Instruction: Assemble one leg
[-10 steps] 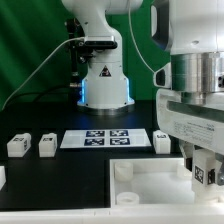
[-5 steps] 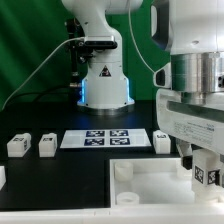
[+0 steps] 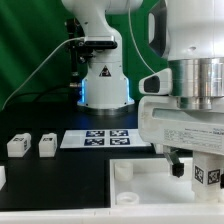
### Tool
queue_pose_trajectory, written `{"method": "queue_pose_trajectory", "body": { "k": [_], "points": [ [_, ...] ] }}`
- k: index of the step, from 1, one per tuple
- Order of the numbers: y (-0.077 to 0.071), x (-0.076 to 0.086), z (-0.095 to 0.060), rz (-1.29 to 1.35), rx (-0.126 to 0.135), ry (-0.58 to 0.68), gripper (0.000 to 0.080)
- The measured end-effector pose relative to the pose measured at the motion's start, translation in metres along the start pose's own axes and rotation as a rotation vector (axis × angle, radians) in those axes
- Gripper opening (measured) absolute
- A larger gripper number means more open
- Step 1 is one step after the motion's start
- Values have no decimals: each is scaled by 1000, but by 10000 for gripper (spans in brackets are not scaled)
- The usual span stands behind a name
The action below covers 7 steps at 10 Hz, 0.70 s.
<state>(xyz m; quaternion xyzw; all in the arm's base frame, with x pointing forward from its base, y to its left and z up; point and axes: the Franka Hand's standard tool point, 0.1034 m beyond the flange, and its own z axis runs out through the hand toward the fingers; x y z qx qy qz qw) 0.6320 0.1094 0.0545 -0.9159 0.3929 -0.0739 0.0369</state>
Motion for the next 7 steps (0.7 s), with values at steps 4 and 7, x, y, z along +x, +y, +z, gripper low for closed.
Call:
{"method": "queue_pose_trajectory", "body": {
  "k": [4,7],
  "points": [
    [-8,-5,-9,-161,2,5,649],
    [-11,-16,-16,-627,-15,26,649]
  ]
}}
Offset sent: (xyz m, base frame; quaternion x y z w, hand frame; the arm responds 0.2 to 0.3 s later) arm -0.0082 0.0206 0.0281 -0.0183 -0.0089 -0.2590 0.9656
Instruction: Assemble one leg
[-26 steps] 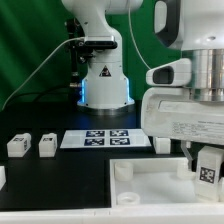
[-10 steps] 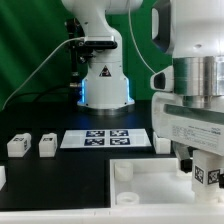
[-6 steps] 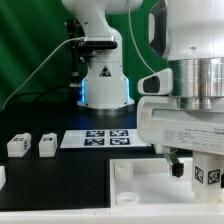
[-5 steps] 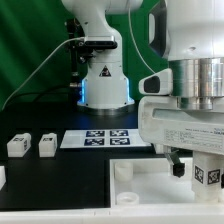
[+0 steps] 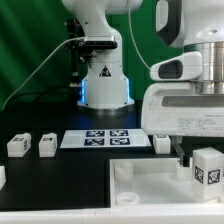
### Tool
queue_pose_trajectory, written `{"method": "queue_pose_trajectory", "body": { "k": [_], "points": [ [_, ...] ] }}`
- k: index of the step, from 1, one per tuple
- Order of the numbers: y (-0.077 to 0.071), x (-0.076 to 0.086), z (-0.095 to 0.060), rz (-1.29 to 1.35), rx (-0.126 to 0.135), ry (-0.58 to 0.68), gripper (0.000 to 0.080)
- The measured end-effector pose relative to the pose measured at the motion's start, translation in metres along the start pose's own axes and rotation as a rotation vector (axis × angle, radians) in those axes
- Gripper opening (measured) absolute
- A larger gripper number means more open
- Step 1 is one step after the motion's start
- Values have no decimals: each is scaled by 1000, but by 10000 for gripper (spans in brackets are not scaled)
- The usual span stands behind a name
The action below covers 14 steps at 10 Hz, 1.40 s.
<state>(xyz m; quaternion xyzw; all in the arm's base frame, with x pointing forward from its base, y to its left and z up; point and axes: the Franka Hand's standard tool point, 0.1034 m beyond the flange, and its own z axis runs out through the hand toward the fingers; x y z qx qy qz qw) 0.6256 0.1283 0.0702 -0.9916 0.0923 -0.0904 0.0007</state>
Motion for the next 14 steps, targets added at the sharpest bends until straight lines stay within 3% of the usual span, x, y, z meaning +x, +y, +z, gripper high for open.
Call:
{"method": "queue_pose_trajectory", "body": {
  "k": [2,4,6,8,9,10,14],
  "points": [
    [17,4,11,-272,-13,9,649],
    [33,17,11,-457,-19,14,649],
    [33,16,11,-414,-18,14,649],
    [33,16,11,-401,-17,14,395],
    [32,15,11,-251,-9,14,395],
    [32,15,11,-172,-8,14,288],
    [25,15,15,260,0,9,288]
  ]
}}
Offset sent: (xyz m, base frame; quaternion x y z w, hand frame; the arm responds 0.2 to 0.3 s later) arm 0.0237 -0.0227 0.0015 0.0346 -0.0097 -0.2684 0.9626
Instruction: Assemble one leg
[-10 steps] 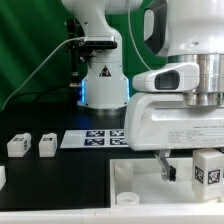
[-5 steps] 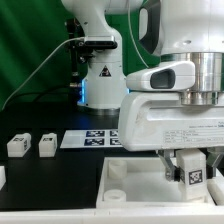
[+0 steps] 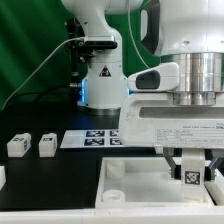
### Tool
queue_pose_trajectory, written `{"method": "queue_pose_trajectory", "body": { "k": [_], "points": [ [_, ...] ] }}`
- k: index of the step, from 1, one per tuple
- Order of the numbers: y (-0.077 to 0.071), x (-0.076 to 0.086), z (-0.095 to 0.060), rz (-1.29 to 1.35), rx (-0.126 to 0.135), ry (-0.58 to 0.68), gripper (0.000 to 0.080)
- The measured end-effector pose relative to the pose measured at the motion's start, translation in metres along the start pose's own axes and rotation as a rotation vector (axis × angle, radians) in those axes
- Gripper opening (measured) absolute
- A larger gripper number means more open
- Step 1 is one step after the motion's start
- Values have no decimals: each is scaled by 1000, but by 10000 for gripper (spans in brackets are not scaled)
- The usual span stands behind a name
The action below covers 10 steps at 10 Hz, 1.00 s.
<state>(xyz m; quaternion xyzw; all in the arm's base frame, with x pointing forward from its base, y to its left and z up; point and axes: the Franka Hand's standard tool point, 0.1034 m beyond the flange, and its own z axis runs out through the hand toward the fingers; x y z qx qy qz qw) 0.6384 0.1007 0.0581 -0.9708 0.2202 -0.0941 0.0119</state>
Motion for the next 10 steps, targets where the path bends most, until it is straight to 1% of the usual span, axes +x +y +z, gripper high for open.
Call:
{"method": "queue_pose_trajectory", "body": {
  "k": [1,3,7,8,10],
  "points": [
    [-5,-4,0,128,-6,-10,288],
    [-9,-7,-1,386,-18,-35,290],
    [-10,-13,5,1004,-4,-93,290],
    [-9,-14,5,1091,-2,-97,290],
    [-9,-14,5,1091,-2,-97,290]
  ]
}}
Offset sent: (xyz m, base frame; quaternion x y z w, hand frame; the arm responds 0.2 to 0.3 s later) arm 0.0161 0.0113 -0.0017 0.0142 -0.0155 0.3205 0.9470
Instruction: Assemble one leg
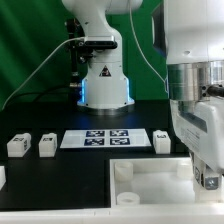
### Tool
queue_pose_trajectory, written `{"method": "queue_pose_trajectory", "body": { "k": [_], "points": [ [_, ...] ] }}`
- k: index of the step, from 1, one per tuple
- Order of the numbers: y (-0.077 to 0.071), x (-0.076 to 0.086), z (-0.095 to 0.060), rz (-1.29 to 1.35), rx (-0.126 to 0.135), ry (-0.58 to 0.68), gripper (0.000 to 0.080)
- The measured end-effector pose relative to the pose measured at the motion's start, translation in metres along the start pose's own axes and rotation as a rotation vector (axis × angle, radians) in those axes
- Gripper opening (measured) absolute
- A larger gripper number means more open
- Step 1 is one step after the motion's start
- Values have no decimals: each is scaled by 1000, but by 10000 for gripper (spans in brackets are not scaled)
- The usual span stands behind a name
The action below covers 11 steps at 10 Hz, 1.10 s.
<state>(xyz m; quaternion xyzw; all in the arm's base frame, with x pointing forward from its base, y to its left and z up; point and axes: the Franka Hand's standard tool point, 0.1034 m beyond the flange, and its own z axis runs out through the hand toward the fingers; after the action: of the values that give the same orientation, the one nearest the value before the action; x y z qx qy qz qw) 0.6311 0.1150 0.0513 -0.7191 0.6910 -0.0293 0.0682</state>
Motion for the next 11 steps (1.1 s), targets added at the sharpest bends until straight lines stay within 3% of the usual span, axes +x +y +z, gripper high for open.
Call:
{"method": "queue_pose_trajectory", "body": {
  "k": [1,2,3,8,9,10,11],
  "points": [
    [0,0,0,0,0,0,290],
    [0,0,0,0,0,0,465],
    [0,0,0,0,0,0,590],
    [0,0,0,0,0,0,649],
    [-4,2,1,60,30,-4,649],
    [-5,5,2,-51,49,4,649],
    [-4,4,2,-132,54,8,649]
  ]
}}
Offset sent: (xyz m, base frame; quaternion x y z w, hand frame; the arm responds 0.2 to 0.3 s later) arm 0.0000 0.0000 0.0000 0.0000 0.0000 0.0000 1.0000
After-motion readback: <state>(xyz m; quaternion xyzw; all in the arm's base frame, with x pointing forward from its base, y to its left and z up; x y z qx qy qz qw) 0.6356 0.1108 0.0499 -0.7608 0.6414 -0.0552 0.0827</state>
